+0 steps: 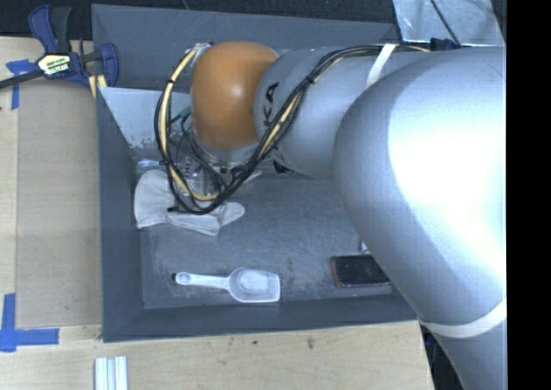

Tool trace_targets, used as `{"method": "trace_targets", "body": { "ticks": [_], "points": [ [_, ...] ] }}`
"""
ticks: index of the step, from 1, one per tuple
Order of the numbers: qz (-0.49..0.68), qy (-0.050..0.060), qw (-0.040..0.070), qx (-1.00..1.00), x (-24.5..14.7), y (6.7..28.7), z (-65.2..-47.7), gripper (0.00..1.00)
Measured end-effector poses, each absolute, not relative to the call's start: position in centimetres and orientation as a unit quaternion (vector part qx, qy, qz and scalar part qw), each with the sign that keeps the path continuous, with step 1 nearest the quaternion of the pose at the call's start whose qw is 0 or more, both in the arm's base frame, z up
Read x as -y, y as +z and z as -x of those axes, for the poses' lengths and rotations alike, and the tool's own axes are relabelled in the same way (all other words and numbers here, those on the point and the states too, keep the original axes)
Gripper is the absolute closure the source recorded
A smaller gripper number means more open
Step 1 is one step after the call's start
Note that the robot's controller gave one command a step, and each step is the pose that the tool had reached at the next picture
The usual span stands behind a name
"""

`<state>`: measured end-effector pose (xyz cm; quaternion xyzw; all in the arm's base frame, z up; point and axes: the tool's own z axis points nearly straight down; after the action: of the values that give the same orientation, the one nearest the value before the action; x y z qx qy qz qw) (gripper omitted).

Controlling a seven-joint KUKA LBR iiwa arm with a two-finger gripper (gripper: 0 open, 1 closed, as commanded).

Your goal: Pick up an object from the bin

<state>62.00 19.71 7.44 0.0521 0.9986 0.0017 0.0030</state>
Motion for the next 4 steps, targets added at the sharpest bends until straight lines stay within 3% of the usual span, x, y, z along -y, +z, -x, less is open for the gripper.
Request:
{"method": "trace_targets", "body": {
  "ticks": [1,2,3,4],
  "points": [
    [-0.053,0.001,0.002,-0.999,-19.6,7.1,-61.9,0.0],
    [-0.053,0.001,0.002,-0.999,-19.6,7.2,-61.9,1.0],
    [-0.054,0.001,0.002,-0.999,-19.6,7.2,-61.9,1.0],
    [-0.051,0.0,0.0,-0.999,-20.0,10.7,-62.1,1.0]
  ]
}}
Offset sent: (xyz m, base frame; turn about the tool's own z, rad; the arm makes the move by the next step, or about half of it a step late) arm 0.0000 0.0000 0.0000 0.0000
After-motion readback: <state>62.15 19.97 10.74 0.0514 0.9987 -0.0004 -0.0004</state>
